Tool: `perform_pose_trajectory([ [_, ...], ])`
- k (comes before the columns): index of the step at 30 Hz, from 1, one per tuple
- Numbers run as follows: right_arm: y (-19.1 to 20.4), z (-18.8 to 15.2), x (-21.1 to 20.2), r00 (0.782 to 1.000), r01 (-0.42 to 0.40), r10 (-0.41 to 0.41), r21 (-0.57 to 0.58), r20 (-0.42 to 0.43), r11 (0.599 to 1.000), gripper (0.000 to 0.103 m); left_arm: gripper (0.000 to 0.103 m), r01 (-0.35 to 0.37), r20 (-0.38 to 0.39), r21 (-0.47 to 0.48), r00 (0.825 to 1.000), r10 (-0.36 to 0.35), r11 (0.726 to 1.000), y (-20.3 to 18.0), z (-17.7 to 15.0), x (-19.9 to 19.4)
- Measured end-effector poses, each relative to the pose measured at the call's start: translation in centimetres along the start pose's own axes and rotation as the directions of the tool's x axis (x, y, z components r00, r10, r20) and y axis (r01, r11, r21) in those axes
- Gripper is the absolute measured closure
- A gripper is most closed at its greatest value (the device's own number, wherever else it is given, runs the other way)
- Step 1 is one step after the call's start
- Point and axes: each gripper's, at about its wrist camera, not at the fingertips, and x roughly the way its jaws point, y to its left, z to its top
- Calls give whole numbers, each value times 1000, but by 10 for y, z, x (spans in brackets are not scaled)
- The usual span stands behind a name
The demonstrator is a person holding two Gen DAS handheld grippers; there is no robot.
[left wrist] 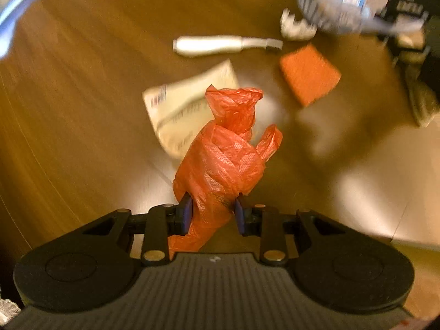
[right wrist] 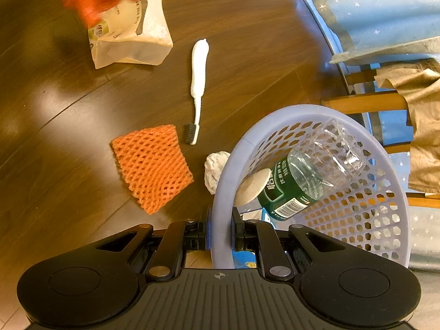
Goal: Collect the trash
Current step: 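Lift the orange bag and carry it over the wastebasket with the left gripper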
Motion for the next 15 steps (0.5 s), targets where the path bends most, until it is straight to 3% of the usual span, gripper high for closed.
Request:
perform_pose_trajectory([
  [7,0,-2,-4,1000,1,-1,-3,14,1000,94,77,26,177,43,984,-34,999,-26,53,-62],
  [15,3,-4,-6,1000,1,-1,-3,25,1000,94,77,83,286,102,952,-109,991,-51,102,-104],
])
